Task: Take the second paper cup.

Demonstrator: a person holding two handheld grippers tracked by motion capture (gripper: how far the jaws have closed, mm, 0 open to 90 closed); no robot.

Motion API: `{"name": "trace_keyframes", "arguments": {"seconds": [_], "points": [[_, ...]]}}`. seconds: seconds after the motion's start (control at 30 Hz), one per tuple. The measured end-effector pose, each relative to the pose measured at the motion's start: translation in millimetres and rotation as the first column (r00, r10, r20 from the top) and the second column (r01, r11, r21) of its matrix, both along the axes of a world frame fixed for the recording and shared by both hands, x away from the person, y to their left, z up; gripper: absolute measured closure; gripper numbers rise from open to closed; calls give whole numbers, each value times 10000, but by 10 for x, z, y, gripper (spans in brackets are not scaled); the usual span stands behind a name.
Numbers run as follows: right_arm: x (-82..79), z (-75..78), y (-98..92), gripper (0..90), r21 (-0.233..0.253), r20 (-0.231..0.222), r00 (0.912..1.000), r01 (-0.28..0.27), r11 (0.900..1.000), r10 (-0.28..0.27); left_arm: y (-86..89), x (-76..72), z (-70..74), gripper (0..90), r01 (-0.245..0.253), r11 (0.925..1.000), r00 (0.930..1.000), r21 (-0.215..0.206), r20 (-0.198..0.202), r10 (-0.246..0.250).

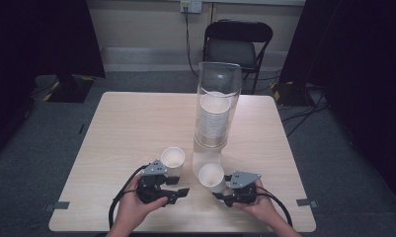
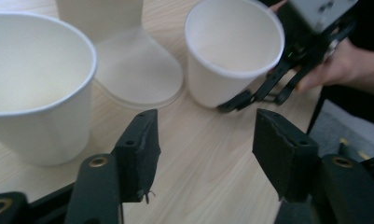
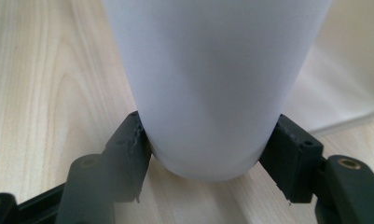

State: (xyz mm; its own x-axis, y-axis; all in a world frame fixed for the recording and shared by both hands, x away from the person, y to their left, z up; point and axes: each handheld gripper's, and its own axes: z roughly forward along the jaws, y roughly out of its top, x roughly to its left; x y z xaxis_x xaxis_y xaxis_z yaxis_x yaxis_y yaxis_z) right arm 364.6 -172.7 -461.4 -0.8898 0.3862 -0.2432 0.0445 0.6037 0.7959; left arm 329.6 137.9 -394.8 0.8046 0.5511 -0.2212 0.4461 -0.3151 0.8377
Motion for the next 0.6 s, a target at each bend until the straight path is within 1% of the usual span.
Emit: {"name": "trace_keyframes", "arguments": {"seconds": [0.03, 0.1, 0.13, 0.17, 0.23, 0.27, 0.3, 0.37, 0.43, 0.47, 0.5, 0.53, 0.57, 0.6], "points": [[0, 0, 0, 369, 0, 0, 10000, 0, 10000, 0, -16, 3, 15, 420, 17, 9999, 10000, -134, -47, -17], [-10, -7, 25, 369, -203, 128, 9997, -196, 9996, 198, -51, 10, 38, 424, 44, 9997, 10000, -246, -50, -46], [-13, -9, 35, 369, -272, 191, 9994, -277, 9992, 282, -72, 16, 45, 427, 8, 9998, 10000, -218, -80, -10], [-17, -11, 46, 369, -318, 264, 9990, -350, 9989, 359, -85, 24, 56, 427, -18, 10000, 9999, -73, -100, 17], [-26, -17, 69, 368, -414, 392, 9976, -551, 9976, 567, -117, 44, 72, 446, 53, 9999, 9999, -124, -129, -55], [-34, -19, 82, 369, -502, 463, 9968, -635, 9967, 658, -130, 52, 81, 451, 43, 9997, 9999, -246, -154, -46], [-39, -23, 97, 369, -560, 491, 9961, -705, 9959, 732, -144, 61, 88, 458, 30, 9994, 9997, -353, -224, -38], [-53, -26, 126, 368, -648, 563, 9949, -806, 9946, 843, -178, 81, 97, 472, -2, 9992, 9994, -393, -335, -11], [-66, -23, 158, 368, -735, 676, 9934, -881, 9934, 931, -225, 98, 86, 505, -28, 9997, 9992, -240, -392, 19], [-75, -18, 187, 368, -729, 685, 9920, -1011, 9922, 1061, -271, 117, 63, 545, -61, 9998, 9990, 202, -436, 69], [-75, -18, 187, 368, -729, 685, 9920, -1011, 9922, 1061, -271, 117, 63, 576, -61, 9998, 9990, 202, -436, 69], [-89, -9, 214, 367, -782, 800, 9895, -1137, 9904, 1200, -303, 133, 44, 622, -30, 9995, 9987, 304, -504, 45], [-98, -5, 224, 367, -769, 807, 9889, -1184, 9900, 1245, -303, 133, 44, 657, -30, 9995, 9987, 304, -504, 45], [-105, 2, 231, 367, -784, 874, 9878, -1220, 9894, 1287, -318, 147, 33, 696, -81, 9986, 9987, 516, -492, 106]]}}
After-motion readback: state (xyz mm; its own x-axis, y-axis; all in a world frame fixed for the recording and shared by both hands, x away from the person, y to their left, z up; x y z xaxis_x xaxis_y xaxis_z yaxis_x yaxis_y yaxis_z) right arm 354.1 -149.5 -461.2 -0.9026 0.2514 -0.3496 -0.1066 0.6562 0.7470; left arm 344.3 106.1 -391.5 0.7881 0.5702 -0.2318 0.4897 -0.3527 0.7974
